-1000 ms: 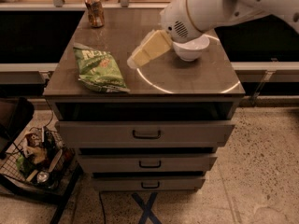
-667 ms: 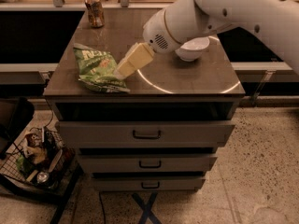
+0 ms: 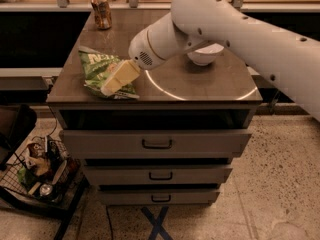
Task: Move green jalapeno chip bag near orange can
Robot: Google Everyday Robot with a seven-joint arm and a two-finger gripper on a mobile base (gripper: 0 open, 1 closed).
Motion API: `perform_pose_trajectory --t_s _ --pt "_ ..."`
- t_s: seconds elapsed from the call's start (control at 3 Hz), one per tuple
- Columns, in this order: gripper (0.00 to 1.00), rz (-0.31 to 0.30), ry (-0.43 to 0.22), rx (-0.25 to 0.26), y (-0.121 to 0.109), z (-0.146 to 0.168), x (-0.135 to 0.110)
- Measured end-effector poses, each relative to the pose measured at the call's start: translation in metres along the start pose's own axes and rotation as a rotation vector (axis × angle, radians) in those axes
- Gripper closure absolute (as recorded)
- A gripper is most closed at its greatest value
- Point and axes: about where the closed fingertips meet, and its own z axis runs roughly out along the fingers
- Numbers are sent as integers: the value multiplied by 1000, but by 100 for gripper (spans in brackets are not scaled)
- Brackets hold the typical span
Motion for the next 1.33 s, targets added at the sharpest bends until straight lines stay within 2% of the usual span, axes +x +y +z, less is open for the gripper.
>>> perform_pose_trajectory --t_s 0.33,0.67,1.0,1.33 --pt "0 19 3 -32 2 28 6" --pt "17 39 14 -51 5 48 20" --pt "49 36 14 -55 7 50 19" --pt "71 35 14 -57 8 51 18"
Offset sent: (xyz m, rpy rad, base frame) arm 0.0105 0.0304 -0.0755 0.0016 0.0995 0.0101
